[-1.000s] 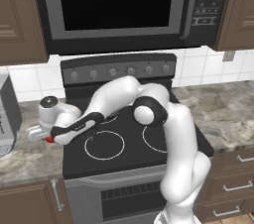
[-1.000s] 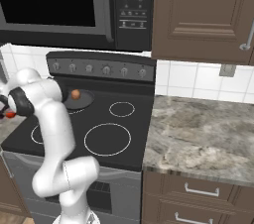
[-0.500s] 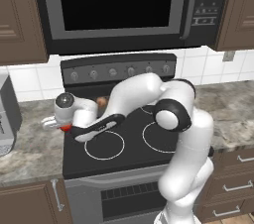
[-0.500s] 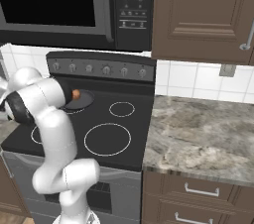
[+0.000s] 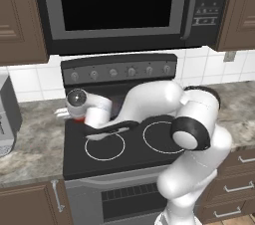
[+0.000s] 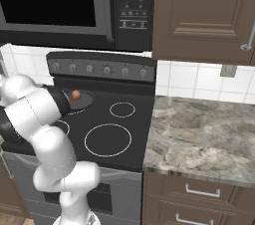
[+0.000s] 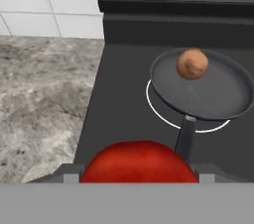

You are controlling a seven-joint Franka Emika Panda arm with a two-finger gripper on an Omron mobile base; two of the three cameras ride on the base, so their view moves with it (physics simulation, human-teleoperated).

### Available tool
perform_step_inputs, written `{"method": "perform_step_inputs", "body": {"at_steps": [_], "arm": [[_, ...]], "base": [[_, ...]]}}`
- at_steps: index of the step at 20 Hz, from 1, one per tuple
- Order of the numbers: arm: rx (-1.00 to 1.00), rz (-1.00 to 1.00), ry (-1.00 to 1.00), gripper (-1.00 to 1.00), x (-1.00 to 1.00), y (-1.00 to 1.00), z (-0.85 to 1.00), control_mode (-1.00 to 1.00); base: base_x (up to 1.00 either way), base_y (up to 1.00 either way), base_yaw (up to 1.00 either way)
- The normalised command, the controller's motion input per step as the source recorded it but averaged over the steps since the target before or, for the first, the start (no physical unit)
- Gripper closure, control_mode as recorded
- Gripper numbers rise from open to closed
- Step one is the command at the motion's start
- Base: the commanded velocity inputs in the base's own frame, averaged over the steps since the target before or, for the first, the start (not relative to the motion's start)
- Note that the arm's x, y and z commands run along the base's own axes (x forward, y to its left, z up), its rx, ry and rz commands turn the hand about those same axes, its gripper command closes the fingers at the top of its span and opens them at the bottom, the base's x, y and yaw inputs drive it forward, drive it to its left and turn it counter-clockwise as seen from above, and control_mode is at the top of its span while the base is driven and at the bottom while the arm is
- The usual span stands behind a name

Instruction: Put the tomato and onion in the pan. Then turn on the rear left burner and set the heat to medium.

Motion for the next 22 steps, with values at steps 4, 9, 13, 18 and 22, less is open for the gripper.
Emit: {"method": "perform_step_inputs", "body": {"at_steps": [4,9,13,18,22], "arm": [[0.03,-0.1,-0.02,1.0,0.0,-0.71,0.31,-1.0],[0.1,-0.06,0.0,1.0,0.0,-0.85,0.18,-1.0],[0.11,-0.01,0.0,1.0,0.12,-0.67,0.03,-1.0],[0.05,0.0,0.02,1.0,0.37,-0.4,0.0,-1.0],[0.0,0.0,0.15,1.0,0.77,-0.04,0.0,-1.0]], "base": [[0.0,0.0,0.0],[0.0,0.0,0.0],[0.0,0.0,0.0],[0.0,0.0,0.0],[0.0,0.0,0.0]]}}
